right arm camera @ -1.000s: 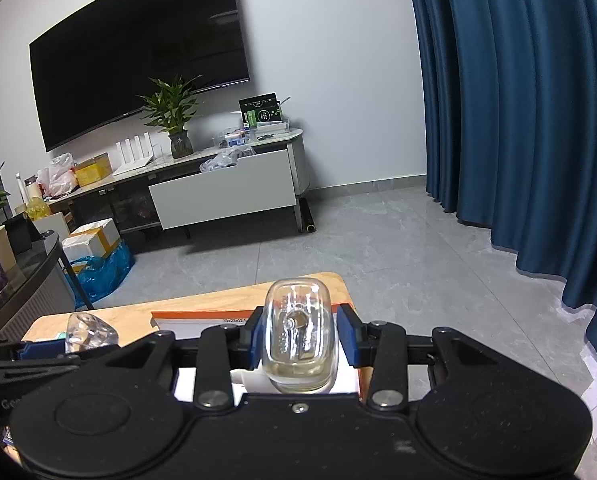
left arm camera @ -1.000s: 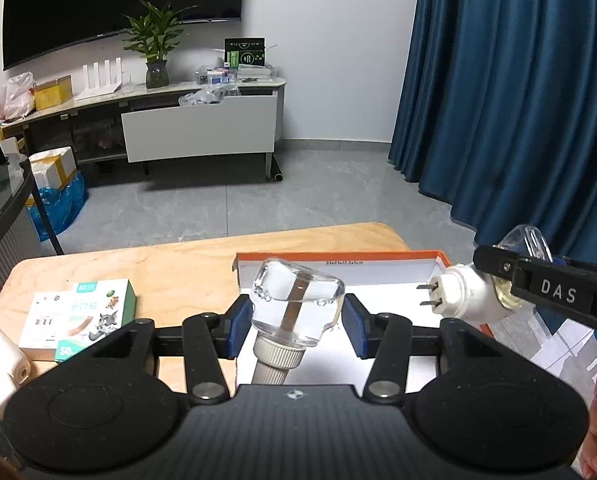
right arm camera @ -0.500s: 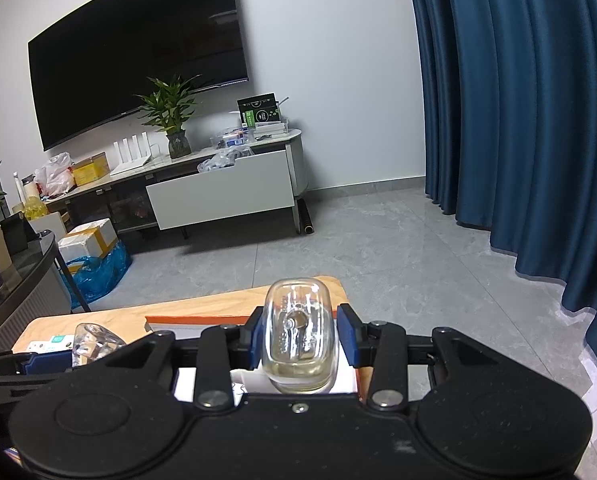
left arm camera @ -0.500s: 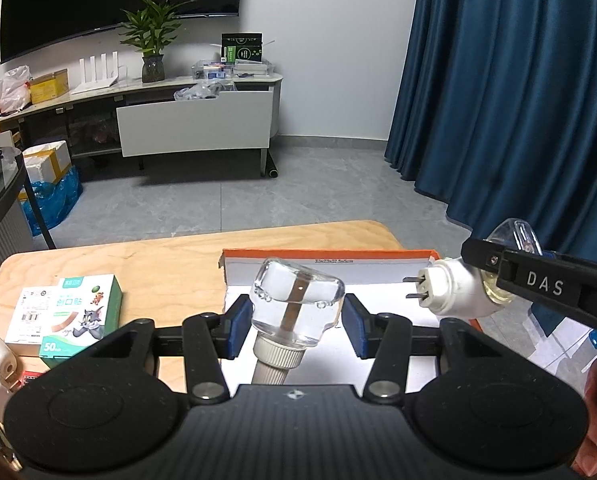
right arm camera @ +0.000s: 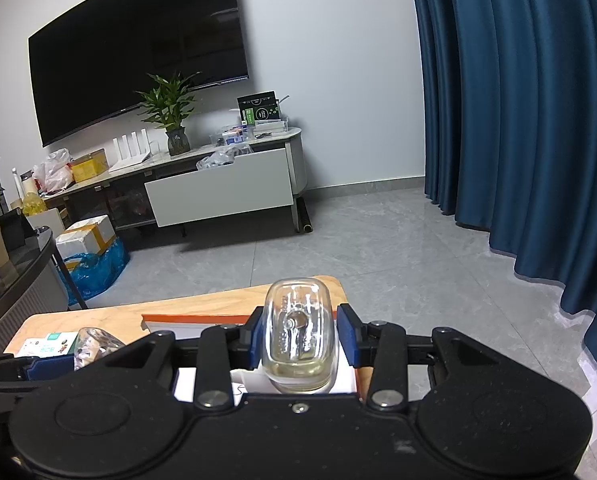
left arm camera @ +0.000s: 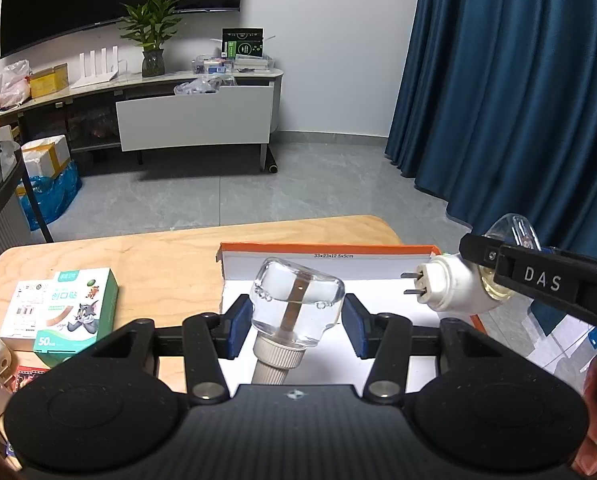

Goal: Organize rigid objects
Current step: 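Carry the glass bottle and white plug unit over the open white box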

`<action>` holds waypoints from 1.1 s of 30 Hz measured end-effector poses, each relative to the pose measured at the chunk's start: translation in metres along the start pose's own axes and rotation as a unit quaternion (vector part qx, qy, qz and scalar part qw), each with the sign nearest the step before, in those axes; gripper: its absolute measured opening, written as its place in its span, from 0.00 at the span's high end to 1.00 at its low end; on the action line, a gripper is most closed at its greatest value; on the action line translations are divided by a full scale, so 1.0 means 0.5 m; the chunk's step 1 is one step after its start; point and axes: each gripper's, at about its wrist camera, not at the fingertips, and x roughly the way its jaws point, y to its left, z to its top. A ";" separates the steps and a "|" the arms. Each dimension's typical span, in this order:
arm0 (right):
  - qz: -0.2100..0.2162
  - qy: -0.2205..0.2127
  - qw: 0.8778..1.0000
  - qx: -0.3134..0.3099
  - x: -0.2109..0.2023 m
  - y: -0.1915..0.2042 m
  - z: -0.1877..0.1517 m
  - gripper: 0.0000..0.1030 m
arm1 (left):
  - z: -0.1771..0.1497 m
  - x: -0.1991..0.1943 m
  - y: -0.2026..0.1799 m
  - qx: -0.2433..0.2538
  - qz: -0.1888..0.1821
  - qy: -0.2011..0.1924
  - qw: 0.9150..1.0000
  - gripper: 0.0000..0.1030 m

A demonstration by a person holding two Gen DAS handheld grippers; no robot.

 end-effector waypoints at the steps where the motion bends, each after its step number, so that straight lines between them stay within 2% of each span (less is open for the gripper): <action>1: 0.000 0.000 1.000 0.000 0.001 0.001 -0.001 0.55 | -0.001 0.000 0.001 0.000 0.000 0.000 1.000 0.52; 19: -0.001 0.005 1.000 -0.004 0.012 0.003 -0.005 0.55 | -0.006 0.008 0.001 -0.007 -0.005 0.003 1.000 0.52; 33: -0.001 0.025 1.000 -0.015 0.031 0.009 -0.007 0.55 | -0.008 0.015 0.006 -0.010 -0.007 0.010 1.000 0.52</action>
